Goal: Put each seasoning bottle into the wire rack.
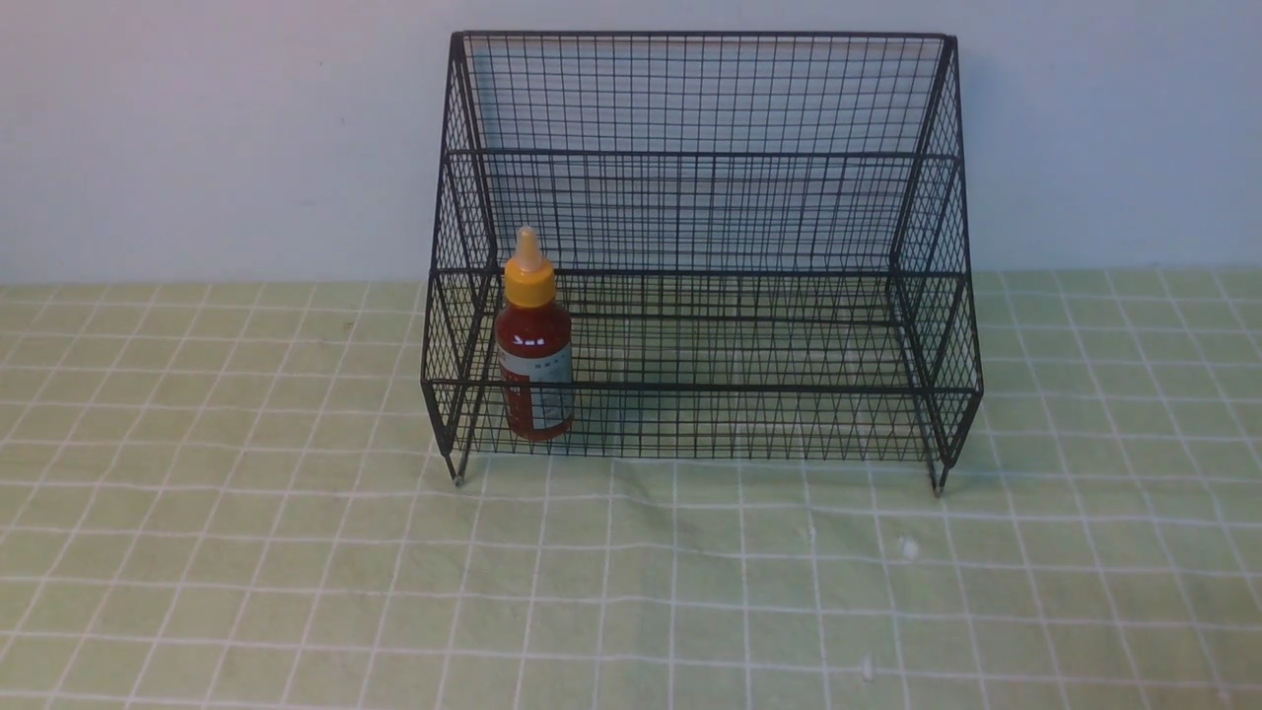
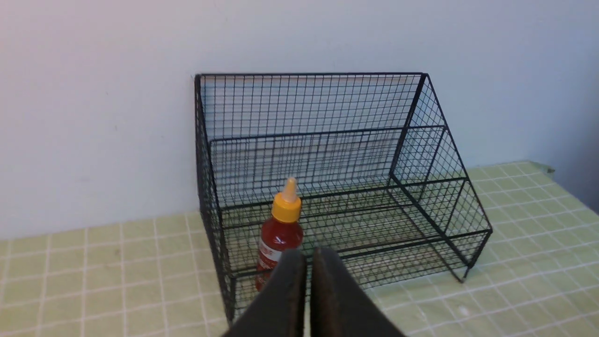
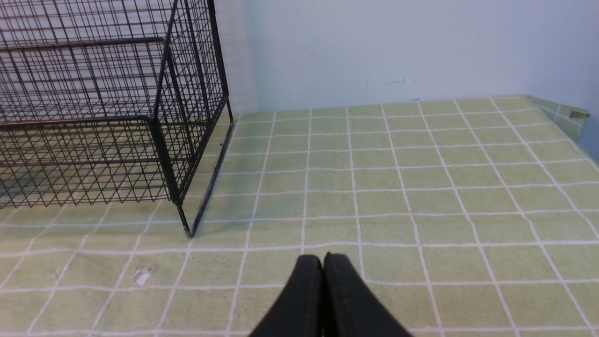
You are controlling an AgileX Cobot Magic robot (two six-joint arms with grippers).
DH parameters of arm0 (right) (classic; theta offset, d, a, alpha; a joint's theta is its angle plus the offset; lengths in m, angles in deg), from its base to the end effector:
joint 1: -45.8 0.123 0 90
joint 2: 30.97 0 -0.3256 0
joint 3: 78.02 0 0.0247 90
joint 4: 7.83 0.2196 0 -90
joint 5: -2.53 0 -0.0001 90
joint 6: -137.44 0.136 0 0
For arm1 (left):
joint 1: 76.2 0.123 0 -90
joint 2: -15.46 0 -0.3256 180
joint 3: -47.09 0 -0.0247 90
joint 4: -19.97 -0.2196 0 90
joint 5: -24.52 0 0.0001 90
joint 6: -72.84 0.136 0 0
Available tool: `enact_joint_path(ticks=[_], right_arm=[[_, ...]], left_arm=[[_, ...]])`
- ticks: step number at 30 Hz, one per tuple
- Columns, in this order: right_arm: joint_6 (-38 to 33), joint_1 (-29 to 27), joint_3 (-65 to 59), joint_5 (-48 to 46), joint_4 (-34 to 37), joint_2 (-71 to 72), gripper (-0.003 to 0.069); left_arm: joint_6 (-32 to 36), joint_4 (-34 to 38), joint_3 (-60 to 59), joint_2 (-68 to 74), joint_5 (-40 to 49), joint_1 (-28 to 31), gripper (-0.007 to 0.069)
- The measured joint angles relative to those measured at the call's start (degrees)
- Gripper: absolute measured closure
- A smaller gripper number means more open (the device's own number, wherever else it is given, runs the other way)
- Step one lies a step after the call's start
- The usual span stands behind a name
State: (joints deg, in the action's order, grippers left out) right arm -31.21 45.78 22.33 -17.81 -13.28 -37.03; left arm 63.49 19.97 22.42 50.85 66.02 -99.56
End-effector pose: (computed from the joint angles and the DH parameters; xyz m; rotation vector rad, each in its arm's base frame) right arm 0.0240 -0.0045 0.1609 0.1239 1.8454 0.0451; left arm 0.0420 -0.0181 0.4152 0.2184 1.7777 -0.4116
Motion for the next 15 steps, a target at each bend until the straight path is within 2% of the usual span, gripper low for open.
enact_joint_path(ticks=[4, 7, 12, 15], right_arm=[[0.0, 0.0, 0.0, 0.0, 0.0, 0.0, 0.0673], [0.0, 0.0, 0.0, 0.0, 0.0, 0.0, 0.0673], [0.0, 0.0, 0.0, 0.0, 0.0, 0.0, 0.0673], [0.0, 0.0, 0.0, 0.0, 0.0, 0.0, 0.0673]], left_arm=[[6.72, -2.83, -0.86, -1.12, -1.07, 0.15, 0.0621], [9.35, -2.44, -4.09, -3.42, -3.29, 1.97, 0.0621], [12.69, 1.28, -15.07, -10.89, -10.66, 9.63, 0.0621], [15.1, 3.57, -28.54, -18.7, -18.38, 16.27, 0.0621]])
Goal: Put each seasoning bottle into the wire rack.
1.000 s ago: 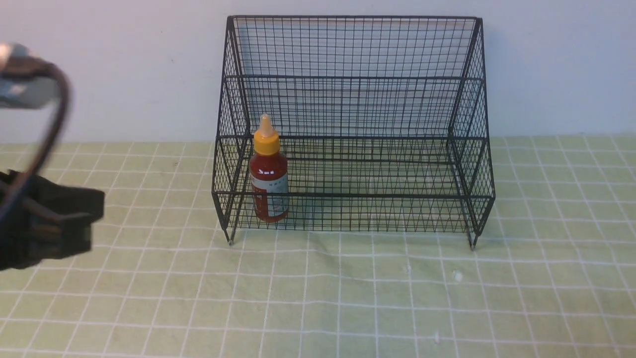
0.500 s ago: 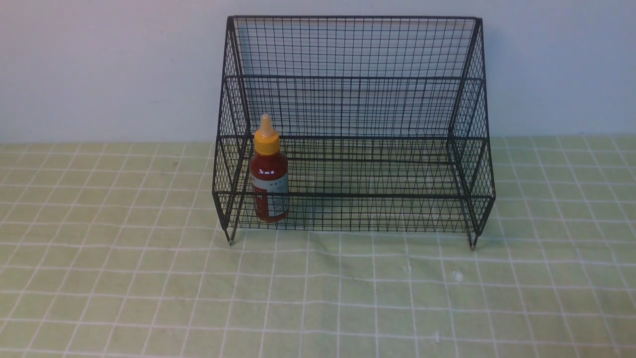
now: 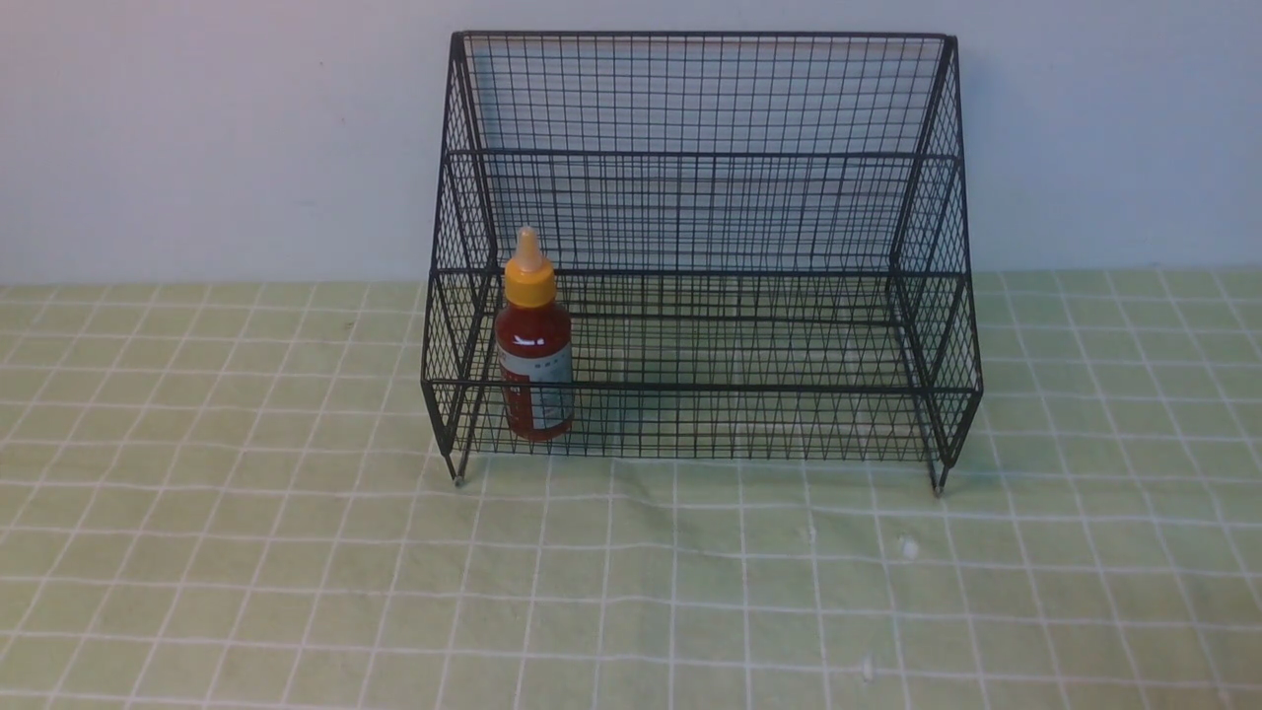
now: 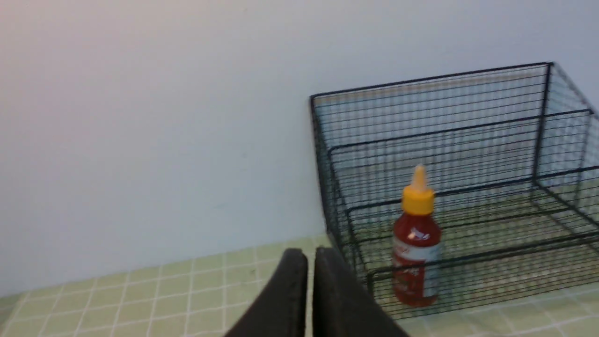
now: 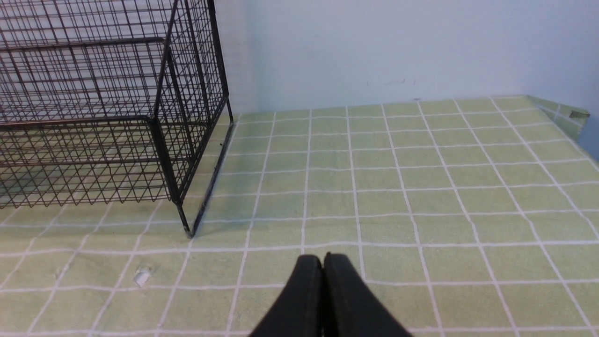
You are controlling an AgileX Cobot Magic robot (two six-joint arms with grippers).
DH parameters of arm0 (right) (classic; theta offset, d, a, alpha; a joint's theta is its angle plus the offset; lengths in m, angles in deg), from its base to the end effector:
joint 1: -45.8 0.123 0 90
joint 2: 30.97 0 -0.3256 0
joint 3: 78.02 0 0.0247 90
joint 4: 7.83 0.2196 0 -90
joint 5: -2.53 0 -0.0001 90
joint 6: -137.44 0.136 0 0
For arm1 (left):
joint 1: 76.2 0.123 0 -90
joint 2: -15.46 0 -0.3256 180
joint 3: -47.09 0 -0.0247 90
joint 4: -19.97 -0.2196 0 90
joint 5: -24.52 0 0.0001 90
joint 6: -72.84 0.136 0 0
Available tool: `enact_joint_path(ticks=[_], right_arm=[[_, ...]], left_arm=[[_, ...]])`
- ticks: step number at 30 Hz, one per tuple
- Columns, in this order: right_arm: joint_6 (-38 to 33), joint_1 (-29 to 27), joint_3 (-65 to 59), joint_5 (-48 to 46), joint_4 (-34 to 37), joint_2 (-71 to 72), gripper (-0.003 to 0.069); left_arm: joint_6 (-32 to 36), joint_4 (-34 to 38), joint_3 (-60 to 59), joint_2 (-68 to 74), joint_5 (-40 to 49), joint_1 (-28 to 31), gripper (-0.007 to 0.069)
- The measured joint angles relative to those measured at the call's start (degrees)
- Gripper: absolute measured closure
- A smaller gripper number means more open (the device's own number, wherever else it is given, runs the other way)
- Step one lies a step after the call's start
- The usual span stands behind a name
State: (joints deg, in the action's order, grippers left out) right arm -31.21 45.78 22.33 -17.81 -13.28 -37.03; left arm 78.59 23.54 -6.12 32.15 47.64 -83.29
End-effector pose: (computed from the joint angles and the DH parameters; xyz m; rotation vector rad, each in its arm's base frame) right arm 0.0240 -0.0045 0.1609 0.1239 1.8454 0.0451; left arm 0.0210 -0.0060 0.3080 0.1540 1.6161 -0.0820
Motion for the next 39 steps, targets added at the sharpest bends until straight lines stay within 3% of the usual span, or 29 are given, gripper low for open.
enact_joint_path(ticks=[4, 10, 39], right_arm=[[0.0, 0.0, 0.0, 0.0, 0.0, 0.0, 0.0673], [0.0, 0.0, 0.0, -0.05, 0.0, 0.0, 0.0673], [0.0, 0.0, 0.0, -0.05, 0.0, 0.0, 0.0673]], left_arm=[[0.58, 0.28, -13.1, -6.99, -4.4, 3.0, 0.0621], [0.63, 0.13, -26.3, -10.47, -5.08, 3.11, 0.0621], [0.63, 0.29, -26.64, -10.51, -1.94, 3.11, 0.0621]])
